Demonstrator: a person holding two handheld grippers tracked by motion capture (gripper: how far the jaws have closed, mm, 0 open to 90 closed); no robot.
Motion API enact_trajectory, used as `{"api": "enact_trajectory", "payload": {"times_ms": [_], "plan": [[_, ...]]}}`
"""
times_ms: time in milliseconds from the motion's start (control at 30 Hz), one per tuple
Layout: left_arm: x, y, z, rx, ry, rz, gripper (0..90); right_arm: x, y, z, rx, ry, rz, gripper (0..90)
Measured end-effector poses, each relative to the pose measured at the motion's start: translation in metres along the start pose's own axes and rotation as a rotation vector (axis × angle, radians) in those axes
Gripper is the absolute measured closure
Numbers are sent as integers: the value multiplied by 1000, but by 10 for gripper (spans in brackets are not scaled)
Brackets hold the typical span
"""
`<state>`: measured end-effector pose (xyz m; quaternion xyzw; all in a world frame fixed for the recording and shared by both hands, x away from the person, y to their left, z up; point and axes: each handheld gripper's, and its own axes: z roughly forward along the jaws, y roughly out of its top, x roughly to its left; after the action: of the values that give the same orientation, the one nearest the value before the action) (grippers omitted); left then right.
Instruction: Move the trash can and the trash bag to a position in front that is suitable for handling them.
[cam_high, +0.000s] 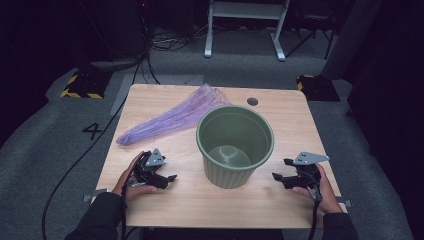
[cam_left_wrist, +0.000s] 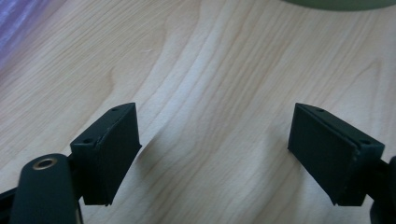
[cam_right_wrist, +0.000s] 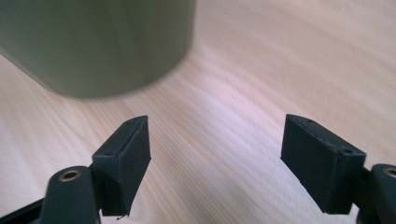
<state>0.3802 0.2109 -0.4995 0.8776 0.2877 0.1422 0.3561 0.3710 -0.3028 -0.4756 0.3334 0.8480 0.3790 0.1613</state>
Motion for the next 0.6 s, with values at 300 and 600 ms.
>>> {"api": "enact_trajectory", "payload": {"times_ms": [300,600], "plan": [[25,9,-9,-71,94,-59,182,-20,-18,8,-7,-49,64,256],[49,15,-18,-95,141,-126,194,-22,-23,14,14,-53,71,255]]}}
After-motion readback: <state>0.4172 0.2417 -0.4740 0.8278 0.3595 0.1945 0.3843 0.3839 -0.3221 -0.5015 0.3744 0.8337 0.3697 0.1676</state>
